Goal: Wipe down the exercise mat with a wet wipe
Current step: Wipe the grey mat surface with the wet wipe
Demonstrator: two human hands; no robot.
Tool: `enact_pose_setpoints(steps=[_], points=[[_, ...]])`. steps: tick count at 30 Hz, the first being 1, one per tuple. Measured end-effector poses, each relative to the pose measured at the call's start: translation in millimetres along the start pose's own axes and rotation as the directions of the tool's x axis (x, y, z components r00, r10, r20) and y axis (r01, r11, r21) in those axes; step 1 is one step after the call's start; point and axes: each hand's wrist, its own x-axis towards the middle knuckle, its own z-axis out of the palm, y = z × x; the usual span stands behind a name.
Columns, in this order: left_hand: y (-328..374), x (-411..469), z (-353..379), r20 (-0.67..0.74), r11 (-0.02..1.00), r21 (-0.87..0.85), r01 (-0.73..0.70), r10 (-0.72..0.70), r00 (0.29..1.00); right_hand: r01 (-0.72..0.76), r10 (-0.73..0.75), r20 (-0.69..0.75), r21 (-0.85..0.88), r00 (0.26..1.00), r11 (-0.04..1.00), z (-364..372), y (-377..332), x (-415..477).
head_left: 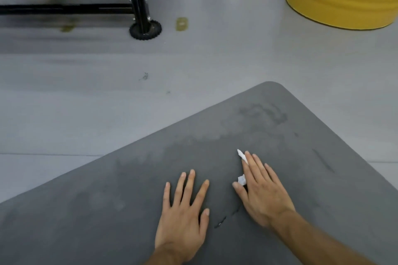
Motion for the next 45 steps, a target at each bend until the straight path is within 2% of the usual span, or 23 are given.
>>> enact_pose_setpoints(steps=[6,10,13,15,17,21,23,25,27,29,31,33,35,37,41,43,45], points=[[-1.7,1.4,5.1,-0.057,1.000,-0.002,-0.023,0.022,0.998,-0.070,0.075,-0.030,0.151,0.997,0.986,-1.2,-20.4,14.5],[-4.7,6.3,12.2,-0.088,0.998,0.053,-0.040,0.044,0.995,0.032,-0.026,-0.042,0.155,0.999,0.987,-3.7,-30.6,4.9],[-5.5,5.8,16.0,-0.080,0.997,0.062,-0.049,0.053,0.995,0.128,-0.126,-0.050,0.057,0.991,0.990,-5.5,-16.0,11.5],[-5.9,8.4,16.4,-0.076,0.998,0.038,-0.056,0.058,0.995,0.076,-0.076,-0.024,0.029,0.997,0.997,-10.2,-6.9,23.1],[-9.3,14.9,15.5,-0.086,0.997,-0.011,-0.074,0.073,0.994,-0.034,0.034,-0.006,0.022,0.999,0.999,-13.0,-5.7,40.8],[-19.5,42.4,5.8,-0.098,0.993,-0.091,-0.078,0.069,0.993,-0.118,0.126,-0.036,0.167,0.991,0.979,-15.9,-25.8,74.3],[-18.7,62.3,-3.4,-0.066,0.992,-0.121,-0.021,0.013,0.998,-0.019,0.021,-0.011,0.166,1.000,0.986,-16.4,-44.7,77.5],[-15.3,81.6,-12.0,-0.065,0.994,-0.108,0.010,-0.017,0.998,0.142,-0.143,-0.002,0.122,0.990,0.982,-10.4,-57.3,70.9],[-13.2,94.8,-16.9,-0.062,0.996,-0.086,0.018,-0.024,0.998,0.203,-0.202,-0.020,0.079,0.979,0.976,-7.6,-51.1,65.9],[-11.7,99.1,-14.7,-0.045,0.996,-0.087,0.028,-0.032,0.998,0.137,-0.136,-0.059,0.011,0.989,0.991,-7.3,-24.9,71.9],[-12.5,97.9,-10.8,-0.023,0.995,-0.096,0.025,-0.027,0.999,-0.046,0.048,-0.103,0.023,0.994,0.999,-10.9,9.5,83.2],[-15.0,100.6,-10.9,-0.013,0.994,-0.105,0.010,-0.011,1.000,-0.250,0.260,-0.122,0.092,0.958,0.964,-19.5,42.0,97.3],[-16.0,111.2,-12.7,-0.005,0.994,-0.111,-0.010,0.010,1.000,-0.356,0.370,-0.088,0.138,0.925,0.924,-27.7,61.4,107.6],[-13.0,124.7,-13.2,0.019,0.993,-0.115,-0.006,0.008,1.000,-0.314,0.325,-0.055,0.155,0.944,0.937,-30.8,60.0,111.7],[-1.0,136.7,-15.7,0.020,0.995,-0.097,0.039,-0.037,0.999,-0.040,0.050,-0.036,0.227,0.998,0.973,-24.2,21.2,100.4],[-1.4,138.7,-14.6,0.010,0.997,-0.082,-0.013,0.014,1.000,0.014,-0.012,-0.016,0.151,1.000,0.988,-16.8,16.2,97.2],[-4.4,146.0,-13.4,0.018,0.995,-0.059,-0.083,0.084,0.996,0.014,-0.013,-0.038,0.036,0.999,0.999,-14.0,25.0,102.7]])
